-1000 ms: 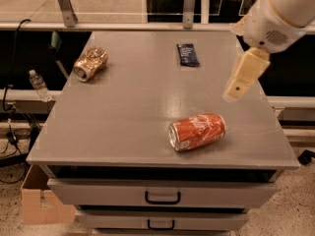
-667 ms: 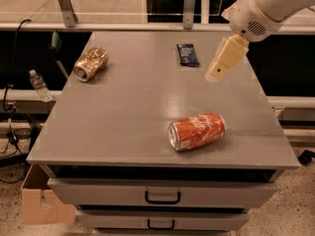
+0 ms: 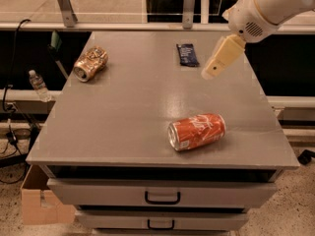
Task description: Move rxbar blueberry near coke can
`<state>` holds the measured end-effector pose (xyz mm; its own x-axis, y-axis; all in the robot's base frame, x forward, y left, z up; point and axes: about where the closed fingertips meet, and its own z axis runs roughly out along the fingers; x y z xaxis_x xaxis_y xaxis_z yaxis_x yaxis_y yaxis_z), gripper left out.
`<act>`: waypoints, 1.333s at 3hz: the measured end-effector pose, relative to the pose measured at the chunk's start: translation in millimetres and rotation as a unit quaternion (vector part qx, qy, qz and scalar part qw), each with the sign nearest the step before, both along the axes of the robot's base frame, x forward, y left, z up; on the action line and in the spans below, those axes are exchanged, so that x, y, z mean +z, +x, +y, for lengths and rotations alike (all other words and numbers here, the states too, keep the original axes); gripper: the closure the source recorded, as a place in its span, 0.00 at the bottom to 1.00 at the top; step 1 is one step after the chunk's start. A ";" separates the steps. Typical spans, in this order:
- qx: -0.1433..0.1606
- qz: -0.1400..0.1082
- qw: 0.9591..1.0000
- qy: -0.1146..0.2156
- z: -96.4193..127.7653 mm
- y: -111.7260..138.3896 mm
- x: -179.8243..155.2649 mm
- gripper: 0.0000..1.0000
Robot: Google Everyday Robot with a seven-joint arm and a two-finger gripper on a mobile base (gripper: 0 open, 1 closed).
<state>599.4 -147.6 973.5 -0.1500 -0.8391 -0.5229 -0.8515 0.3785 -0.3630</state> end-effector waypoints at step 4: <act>-0.159 0.010 0.973 0.168 24.7 153.9 -78.7 0.00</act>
Offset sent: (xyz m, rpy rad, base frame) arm 0.1393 -0.0001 -0.0584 0.3157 -0.0428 -0.3273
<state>753.3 -122.8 894.8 -0.3873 -0.5299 -0.7544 -0.6773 0.7187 -0.1571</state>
